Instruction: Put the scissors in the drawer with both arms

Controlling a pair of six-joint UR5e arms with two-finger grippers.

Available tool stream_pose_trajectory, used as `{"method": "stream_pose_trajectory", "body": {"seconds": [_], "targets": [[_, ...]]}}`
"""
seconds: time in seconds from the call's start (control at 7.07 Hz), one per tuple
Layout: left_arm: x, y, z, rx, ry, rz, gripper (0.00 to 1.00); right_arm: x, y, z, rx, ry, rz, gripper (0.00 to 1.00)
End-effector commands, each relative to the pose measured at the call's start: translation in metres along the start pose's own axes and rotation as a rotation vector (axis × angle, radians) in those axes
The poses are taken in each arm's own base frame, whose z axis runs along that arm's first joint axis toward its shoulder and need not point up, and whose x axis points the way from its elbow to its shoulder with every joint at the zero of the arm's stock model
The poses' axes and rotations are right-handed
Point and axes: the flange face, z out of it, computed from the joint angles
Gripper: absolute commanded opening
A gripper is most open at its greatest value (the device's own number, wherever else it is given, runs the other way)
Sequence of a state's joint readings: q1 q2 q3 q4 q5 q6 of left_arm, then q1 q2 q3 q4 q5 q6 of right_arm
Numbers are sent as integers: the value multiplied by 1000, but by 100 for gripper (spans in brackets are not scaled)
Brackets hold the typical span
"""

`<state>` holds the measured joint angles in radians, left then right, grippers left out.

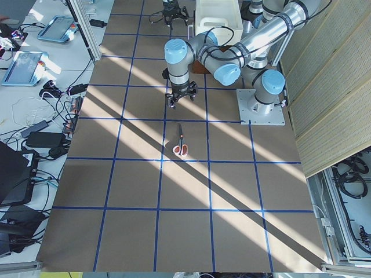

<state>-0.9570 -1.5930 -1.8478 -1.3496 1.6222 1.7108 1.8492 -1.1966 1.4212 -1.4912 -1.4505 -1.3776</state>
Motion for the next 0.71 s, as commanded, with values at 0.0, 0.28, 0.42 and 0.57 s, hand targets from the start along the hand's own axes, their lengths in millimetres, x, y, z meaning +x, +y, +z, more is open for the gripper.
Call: {"method": "stream_pose_trajectory", "body": {"seconds": [0.0, 0.28, 0.42, 0.57], "targets": [[-3, 17, 30, 0, -4, 123, 100, 13, -7, 8, -11, -57, -32, 100], [-20, 22, 43, -15, -46, 239, 100, 9, -20, 27, -43, -97, -33, 100], [-26, 27, 52, -15, -50, 259, 100, 8, -17, 36, -57, -107, -43, 100], [-33, 39, 67, -15, -50, 287, 100, 6, -17, 44, -60, -121, -44, 100]]}}
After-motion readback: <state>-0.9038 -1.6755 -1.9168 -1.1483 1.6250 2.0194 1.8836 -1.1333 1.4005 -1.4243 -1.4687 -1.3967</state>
